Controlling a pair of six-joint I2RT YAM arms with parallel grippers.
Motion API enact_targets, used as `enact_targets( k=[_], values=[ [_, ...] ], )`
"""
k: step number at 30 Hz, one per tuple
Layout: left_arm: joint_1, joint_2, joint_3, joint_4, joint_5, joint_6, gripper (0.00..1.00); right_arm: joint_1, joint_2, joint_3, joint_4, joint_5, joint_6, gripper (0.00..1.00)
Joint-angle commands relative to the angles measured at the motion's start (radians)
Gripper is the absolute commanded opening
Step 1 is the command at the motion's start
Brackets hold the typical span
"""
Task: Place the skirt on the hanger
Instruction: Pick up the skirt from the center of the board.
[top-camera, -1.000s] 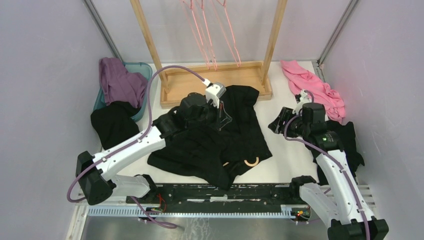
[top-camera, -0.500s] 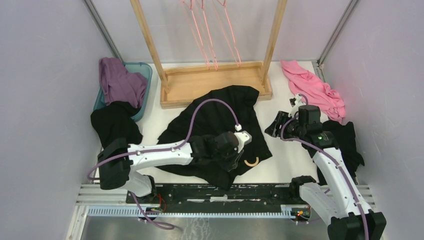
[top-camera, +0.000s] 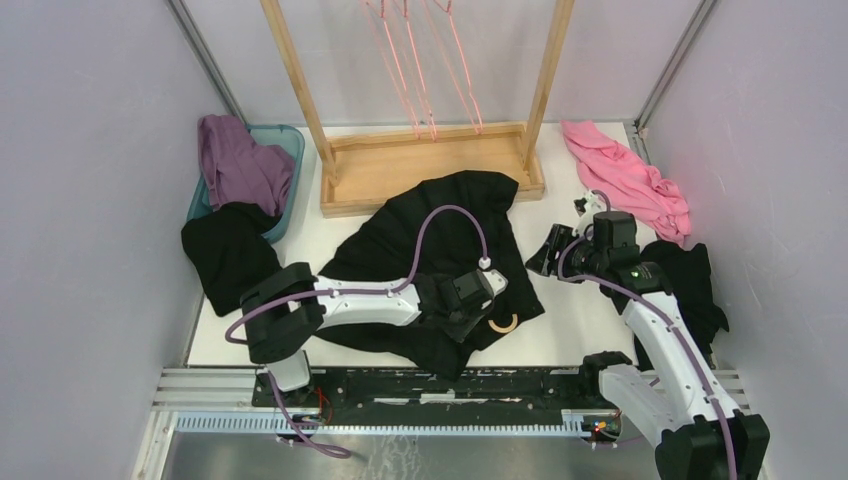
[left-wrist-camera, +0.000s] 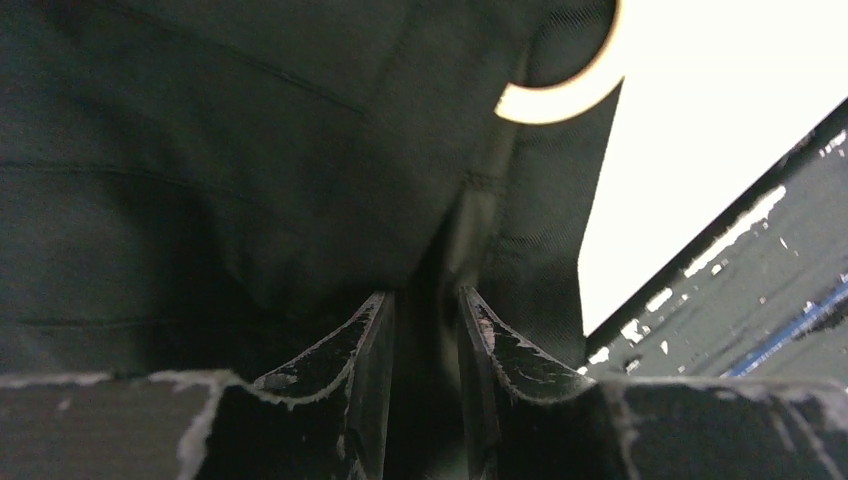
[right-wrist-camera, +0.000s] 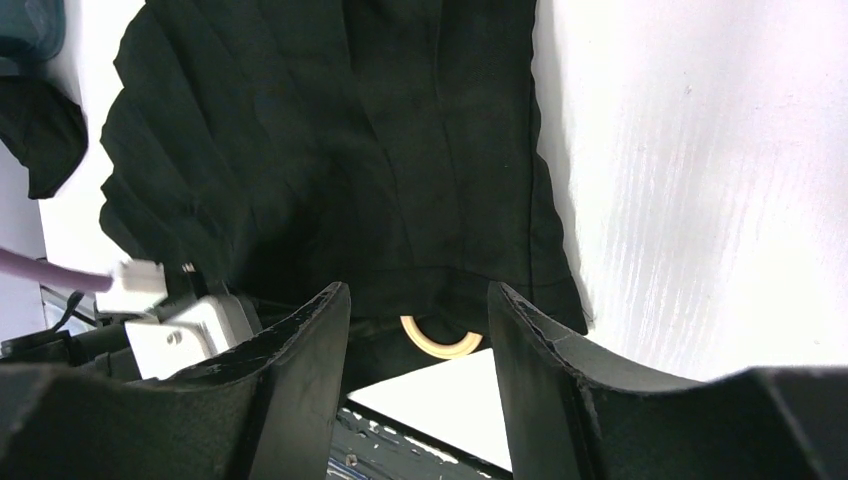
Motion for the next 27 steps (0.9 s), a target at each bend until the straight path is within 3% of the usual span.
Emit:
enact_targets(
  k=[1, 27],
  values=[
    [0.049, 0.011, 0.051, 0.088, -0.015, 0.064, 0.37, -0.003, 0.006, -0.007, 0.049, -0.017, 0.000, 0.59],
    [0.085, 0.073, 0.095, 0.118, -0.048, 0.111, 0.35, -0.004, 0.031, -0.047, 0.095, -0.042, -0.009, 0.59]
  ],
)
